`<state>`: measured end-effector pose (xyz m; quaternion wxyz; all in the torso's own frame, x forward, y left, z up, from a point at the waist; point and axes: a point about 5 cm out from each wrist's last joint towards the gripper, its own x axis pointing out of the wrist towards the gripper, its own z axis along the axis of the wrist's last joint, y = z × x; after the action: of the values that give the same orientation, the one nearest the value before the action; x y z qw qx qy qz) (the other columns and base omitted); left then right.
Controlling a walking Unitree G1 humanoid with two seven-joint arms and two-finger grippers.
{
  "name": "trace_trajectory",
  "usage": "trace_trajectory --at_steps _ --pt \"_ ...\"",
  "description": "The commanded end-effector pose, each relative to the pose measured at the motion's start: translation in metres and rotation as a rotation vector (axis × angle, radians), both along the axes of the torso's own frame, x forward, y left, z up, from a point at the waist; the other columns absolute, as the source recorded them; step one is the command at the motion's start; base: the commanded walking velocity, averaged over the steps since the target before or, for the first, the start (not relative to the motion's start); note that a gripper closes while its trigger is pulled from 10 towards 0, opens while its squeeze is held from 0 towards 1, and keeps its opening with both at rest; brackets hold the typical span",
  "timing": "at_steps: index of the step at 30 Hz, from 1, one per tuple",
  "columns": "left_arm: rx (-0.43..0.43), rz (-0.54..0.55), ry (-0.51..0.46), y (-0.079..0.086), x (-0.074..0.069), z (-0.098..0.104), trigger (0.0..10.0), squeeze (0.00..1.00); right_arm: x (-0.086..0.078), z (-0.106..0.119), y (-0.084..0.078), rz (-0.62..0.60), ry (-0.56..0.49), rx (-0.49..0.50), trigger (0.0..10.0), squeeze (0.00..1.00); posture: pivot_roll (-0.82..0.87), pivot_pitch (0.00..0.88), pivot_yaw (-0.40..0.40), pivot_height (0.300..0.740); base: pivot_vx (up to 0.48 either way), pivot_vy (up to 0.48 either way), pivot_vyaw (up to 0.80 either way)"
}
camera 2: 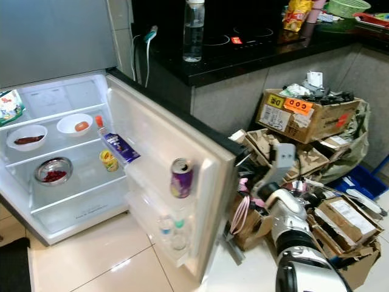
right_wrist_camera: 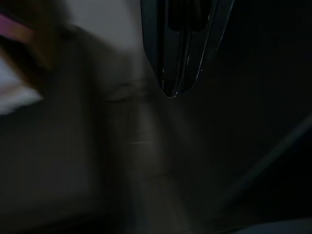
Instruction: Restocking fridge
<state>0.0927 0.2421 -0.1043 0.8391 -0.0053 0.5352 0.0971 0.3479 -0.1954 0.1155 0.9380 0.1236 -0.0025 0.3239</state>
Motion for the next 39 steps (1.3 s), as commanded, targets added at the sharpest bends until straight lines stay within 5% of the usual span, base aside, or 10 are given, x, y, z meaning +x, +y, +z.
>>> trace_trajectory --at_steps 1,7,12,14,18,24,27,30,37,39 --pt "-0.003 -0.011 0.026 -0.001 -0.007 -0.002 10.0 0.00 -0.004 0.001 0.015 0.134 -0.009 0.009 10.0 0.00 -0.09 0.000 -0.017 0.740 0.000 0.000 0.00" --pt "-0.003 -0.018 0.033 -0.002 -0.009 -0.003 10.0 0.00 -0.046 0.009 0.051 0.645 -0.036 0.015 10.0 0.00 -0.10 0.000 -0.014 0.740 0.000 0.000 0.00" --pt "-0.004 -0.023 0.034 -0.002 -0.009 -0.003 10.0 0.00 -0.068 0.021 0.066 0.803 -0.059 0.097 10.0 0.00 -0.10 0.002 -0.014 0.740 0.000 0.000 0.00" --pt "-0.004 -0.025 0.034 -0.002 -0.009 -0.003 10.0 0.00 -0.064 0.020 0.064 0.765 -0.063 0.113 10.0 0.00 -0.10 0.002 -0.014 0.740 0.000 0.000 0.00" --pt "-0.005 -0.029 0.036 -0.003 -0.009 -0.003 10.0 0.00 -0.034 -0.014 0.038 0.388 0.013 0.022 10.0 0.00 -0.10 0.002 -0.014 0.740 0.000 0.000 0.00" --pt "-0.005 -0.029 0.042 -0.004 -0.010 -0.003 10.0 0.00 -0.034 -0.049 0.011 0.127 0.168 -0.094 10.0 0.00 -0.10 0.001 -0.016 0.740 0.000 0.000 0.00" --pt "-0.006 -0.028 0.044 -0.004 -0.010 -0.004 10.0 0.00 -0.051 -0.084 -0.005 0.000 0.337 -0.240 10.0 0.00 -0.10 0.001 -0.016 0.740 0.000 0.000 0.69" --pt "-0.007 -0.030 0.045 -0.005 -0.010 -0.004 10.0 0.00 -0.088 -0.126 -0.028 -0.146 0.582 -0.426 10.0 0.00 -0.09 0.000 -0.018 0.740 0.000 0.000 0.79" --pt "-0.006 -0.033 0.044 -0.005 -0.010 -0.004 10.0 0.00 -0.153 -0.174 -0.050 -0.228 0.855 -0.586 10.0 0.00 -0.09 0.000 -0.018 0.740 0.000 0.000 0.79" --pt "-0.006 -0.033 0.044 -0.005 -0.010 -0.004 10.0 0.00 -0.153 -0.174 -0.050 -0.228 0.855 -0.586 10.0 0.00 -0.09 0.000 -0.018 0.740 0.000 0.000 0.78"
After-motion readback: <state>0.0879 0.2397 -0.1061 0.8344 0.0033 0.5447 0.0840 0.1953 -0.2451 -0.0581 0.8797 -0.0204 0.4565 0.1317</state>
